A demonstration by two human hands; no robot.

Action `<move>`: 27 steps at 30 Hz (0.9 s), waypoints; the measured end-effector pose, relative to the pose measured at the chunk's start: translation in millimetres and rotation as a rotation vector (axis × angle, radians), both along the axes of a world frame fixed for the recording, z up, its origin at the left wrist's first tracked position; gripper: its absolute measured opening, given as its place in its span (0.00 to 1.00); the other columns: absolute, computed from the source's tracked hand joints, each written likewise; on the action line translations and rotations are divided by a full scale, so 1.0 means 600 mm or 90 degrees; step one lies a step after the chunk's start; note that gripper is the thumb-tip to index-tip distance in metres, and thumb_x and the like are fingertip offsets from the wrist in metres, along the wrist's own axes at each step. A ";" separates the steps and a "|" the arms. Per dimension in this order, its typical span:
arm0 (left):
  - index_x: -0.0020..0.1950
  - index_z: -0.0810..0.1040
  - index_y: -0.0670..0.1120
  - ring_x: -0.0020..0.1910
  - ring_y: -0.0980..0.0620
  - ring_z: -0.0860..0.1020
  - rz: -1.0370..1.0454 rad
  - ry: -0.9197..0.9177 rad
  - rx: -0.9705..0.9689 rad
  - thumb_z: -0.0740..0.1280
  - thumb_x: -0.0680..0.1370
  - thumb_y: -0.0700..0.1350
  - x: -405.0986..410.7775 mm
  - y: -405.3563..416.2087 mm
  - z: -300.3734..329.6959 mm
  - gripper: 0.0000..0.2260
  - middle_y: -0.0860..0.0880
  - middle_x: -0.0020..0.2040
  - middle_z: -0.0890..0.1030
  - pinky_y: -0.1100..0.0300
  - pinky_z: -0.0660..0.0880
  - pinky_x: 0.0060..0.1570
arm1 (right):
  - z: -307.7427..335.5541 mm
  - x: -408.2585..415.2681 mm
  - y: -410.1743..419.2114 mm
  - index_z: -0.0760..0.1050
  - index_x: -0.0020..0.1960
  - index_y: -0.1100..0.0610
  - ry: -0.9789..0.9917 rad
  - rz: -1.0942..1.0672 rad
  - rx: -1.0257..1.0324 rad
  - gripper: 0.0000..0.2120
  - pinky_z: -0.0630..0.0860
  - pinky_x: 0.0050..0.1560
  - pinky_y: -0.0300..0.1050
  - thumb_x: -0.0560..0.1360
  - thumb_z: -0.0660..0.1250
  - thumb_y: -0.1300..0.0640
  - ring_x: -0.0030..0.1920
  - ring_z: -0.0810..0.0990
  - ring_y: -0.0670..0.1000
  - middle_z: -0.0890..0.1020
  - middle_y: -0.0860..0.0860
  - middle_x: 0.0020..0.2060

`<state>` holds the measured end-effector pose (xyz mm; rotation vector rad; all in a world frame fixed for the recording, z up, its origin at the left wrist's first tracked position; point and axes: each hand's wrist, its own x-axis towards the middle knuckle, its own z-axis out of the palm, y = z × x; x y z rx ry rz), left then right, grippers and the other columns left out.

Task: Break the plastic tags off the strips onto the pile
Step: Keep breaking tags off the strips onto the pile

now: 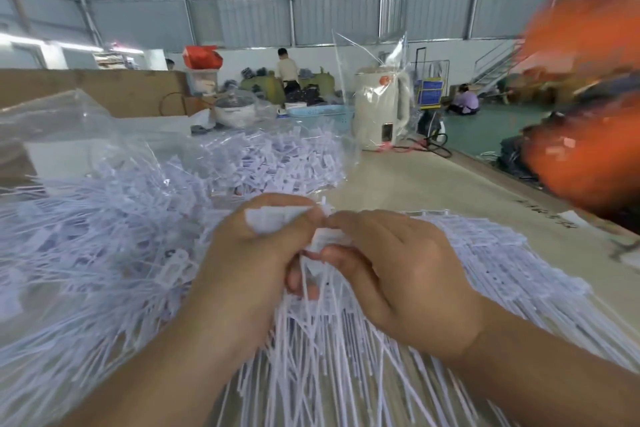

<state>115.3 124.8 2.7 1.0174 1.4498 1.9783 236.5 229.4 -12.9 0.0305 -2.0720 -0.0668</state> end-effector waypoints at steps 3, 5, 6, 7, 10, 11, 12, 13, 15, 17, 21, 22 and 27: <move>0.42 0.84 0.48 0.21 0.53 0.68 -0.061 0.003 0.000 0.73 0.72 0.40 0.003 -0.006 -0.006 0.03 0.43 0.31 0.78 0.60 0.72 0.23 | -0.003 0.006 -0.002 0.68 0.65 0.56 -0.065 -0.017 -0.098 0.17 0.69 0.30 0.40 0.79 0.58 0.50 0.32 0.75 0.48 0.79 0.48 0.34; 0.43 0.84 0.48 0.21 0.53 0.69 -0.088 0.022 0.010 0.71 0.71 0.44 -0.001 -0.009 -0.009 0.03 0.43 0.31 0.79 0.59 0.73 0.24 | -0.006 0.006 0.004 0.67 0.66 0.54 -0.121 -0.016 -0.150 0.19 0.70 0.30 0.43 0.80 0.55 0.47 0.32 0.75 0.48 0.77 0.45 0.33; 0.43 0.84 0.49 0.22 0.53 0.70 -0.100 0.042 0.011 0.70 0.71 0.46 -0.001 -0.011 -0.010 0.04 0.44 0.31 0.79 0.58 0.74 0.25 | -0.008 0.004 0.008 0.69 0.66 0.54 -0.154 -0.001 -0.179 0.19 0.70 0.31 0.45 0.80 0.54 0.45 0.32 0.73 0.46 0.75 0.43 0.33; 0.44 0.83 0.49 0.23 0.54 0.72 -0.107 0.068 0.005 0.69 0.71 0.46 -0.001 -0.011 -0.012 0.05 0.44 0.32 0.79 0.58 0.75 0.26 | -0.009 0.003 0.010 0.71 0.65 0.54 -0.181 0.021 -0.212 0.20 0.70 0.31 0.46 0.81 0.53 0.44 0.32 0.71 0.44 0.73 0.41 0.33; 0.44 0.83 0.52 0.28 0.56 0.76 -0.115 0.146 -0.035 0.71 0.70 0.45 0.001 -0.011 -0.016 0.04 0.48 0.34 0.81 0.55 0.77 0.28 | -0.010 0.004 0.017 0.74 0.59 0.56 -0.199 0.064 -0.269 0.18 0.73 0.33 0.50 0.80 0.55 0.46 0.32 0.73 0.46 0.76 0.44 0.34; 0.44 0.83 0.53 0.27 0.56 0.75 -0.123 0.145 -0.041 0.71 0.70 0.45 0.001 -0.009 -0.018 0.05 0.48 0.33 0.80 0.55 0.77 0.29 | -0.010 0.004 0.017 0.75 0.57 0.57 -0.198 0.068 -0.279 0.16 0.73 0.34 0.52 0.80 0.56 0.47 0.33 0.75 0.48 0.78 0.46 0.35; 0.45 0.82 0.52 0.26 0.55 0.74 -0.134 0.135 -0.045 0.72 0.70 0.45 0.000 -0.007 -0.019 0.05 0.48 0.33 0.79 0.54 0.78 0.29 | -0.011 0.005 0.017 0.75 0.55 0.58 -0.198 0.069 -0.289 0.15 0.73 0.34 0.52 0.79 0.57 0.48 0.34 0.77 0.50 0.80 0.49 0.36; 0.46 0.82 0.52 0.26 0.54 0.73 -0.143 0.121 -0.048 0.74 0.69 0.45 0.000 -0.005 -0.020 0.07 0.47 0.32 0.78 0.53 0.78 0.29 | -0.011 0.005 0.016 0.75 0.55 0.58 -0.192 0.069 -0.297 0.15 0.74 0.34 0.52 0.79 0.58 0.49 0.35 0.78 0.50 0.81 0.50 0.37; 0.49 0.82 0.51 0.26 0.54 0.73 -0.161 0.074 -0.045 0.77 0.65 0.46 -0.002 -0.002 -0.020 0.14 0.47 0.33 0.79 0.54 0.77 0.29 | -0.011 0.004 0.013 0.75 0.55 0.56 -0.163 0.068 -0.297 0.14 0.75 0.35 0.51 0.80 0.58 0.48 0.36 0.79 0.48 0.82 0.48 0.38; 0.50 0.83 0.51 0.28 0.56 0.76 -0.218 0.007 -0.044 0.78 0.63 0.44 -0.005 -0.003 -0.019 0.17 0.49 0.35 0.81 0.57 0.77 0.28 | -0.010 0.003 0.008 0.75 0.58 0.54 -0.123 0.075 -0.286 0.14 0.75 0.36 0.46 0.80 0.58 0.48 0.37 0.79 0.45 0.82 0.46 0.39; 0.47 0.86 0.52 0.37 0.56 0.82 -0.324 -0.012 -0.100 0.73 0.67 0.35 -0.011 -0.011 -0.017 0.14 0.50 0.42 0.85 0.62 0.77 0.31 | -0.010 0.001 0.002 0.70 0.60 0.50 -0.115 0.077 -0.278 0.14 0.73 0.34 0.41 0.79 0.58 0.45 0.35 0.76 0.42 0.79 0.42 0.37; 0.47 0.86 0.52 0.38 0.56 0.82 -0.321 -0.004 -0.108 0.72 0.67 0.35 -0.012 -0.011 -0.018 0.15 0.50 0.42 0.85 0.62 0.77 0.31 | -0.011 0.001 0.002 0.67 0.62 0.47 -0.134 0.072 -0.283 0.15 0.71 0.33 0.40 0.78 0.57 0.43 0.33 0.74 0.42 0.76 0.40 0.36; 0.49 0.86 0.50 0.36 0.53 0.78 -0.267 0.044 -0.144 0.71 0.66 0.37 -0.013 -0.002 -0.027 0.14 0.47 0.43 0.84 0.61 0.76 0.30 | -0.019 -0.004 0.014 0.56 0.68 0.43 -0.209 0.036 -0.290 0.19 0.62 0.32 0.36 0.79 0.55 0.41 0.31 0.71 0.40 0.70 0.40 0.30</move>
